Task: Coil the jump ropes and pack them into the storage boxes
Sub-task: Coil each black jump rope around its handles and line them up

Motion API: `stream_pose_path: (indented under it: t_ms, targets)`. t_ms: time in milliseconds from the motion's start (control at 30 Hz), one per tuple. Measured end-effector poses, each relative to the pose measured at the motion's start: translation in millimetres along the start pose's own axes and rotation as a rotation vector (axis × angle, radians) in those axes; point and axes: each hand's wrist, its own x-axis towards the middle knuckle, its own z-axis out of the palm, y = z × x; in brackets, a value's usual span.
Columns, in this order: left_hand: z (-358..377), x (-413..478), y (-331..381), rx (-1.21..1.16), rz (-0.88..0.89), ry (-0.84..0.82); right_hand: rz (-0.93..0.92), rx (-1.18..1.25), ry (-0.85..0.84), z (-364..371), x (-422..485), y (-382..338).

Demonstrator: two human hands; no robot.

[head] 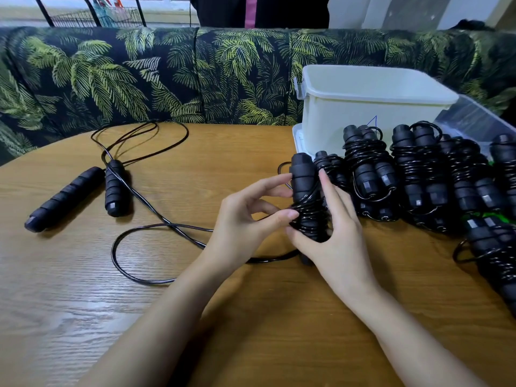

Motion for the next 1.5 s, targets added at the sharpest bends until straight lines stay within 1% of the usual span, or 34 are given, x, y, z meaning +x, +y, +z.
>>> stream_pose_path:
  t_ms: [133,233,367,433,500,600,733,900,1000,1200,1433,1500]
  targets:
    - [-3.0,1.9,1.2,-0.065,-0.010,0.029,-0.003,0.110,0.000,0.1,0.8,-3.1]
    - [-5.7,3.3,1.7,-0.120,-0.032,0.080,0.029,0.232,-0.043,-1.2,-0.8,-8.7]
    - [-9.5,5.4,-2.8,-0.138,-0.083,0.110,0.047,0.312,-0.095,-5.9,-1.1,-13.7]
    - [-11.8,5.8,-5.2,-0.166,-0.135,0.083,0.052,0.342,-0.121,-7.1,-0.5,-12.9]
    - [-13.4,5.7,-5.7,-0.203,-0.190,0.015,0.062,0.365,-0.149,-8.4,-0.2,-11.8]
    - [-12.3,4.4,-3.8,-0.208,-0.204,-0.070,0.075,0.392,-0.189,-10.5,0.0,-11.4]
    - [-9.4,3.6,-1.3,-0.221,-0.209,-0.045,0.053,0.358,-0.214,-9.1,1.3,-8.5]
    - [-3.9,2.2,-4.1,-0.133,-0.223,0.058,0.055,0.104,-0.210,-7.9,1.4,-6.9]
    - [-3.8,0.6,-5.0,-0.075,-0.209,0.092,0.047,0.035,-0.161,-4.6,-0.1,-5.9]
    - [-4.3,1.5,-2.0,-0.049,-0.186,0.088,0.053,0.122,-0.084,-6.4,-2.7,-8.4]
    - [-7.3,2.1,-3.7,0.021,-0.172,0.134,0.056,0.196,-0.133,-10.4,0.4,-10.9]
    - [-8.9,2.6,-3.9,0.004,-0.155,0.140,0.072,0.238,-0.147,-11.9,1.4,-9.8]
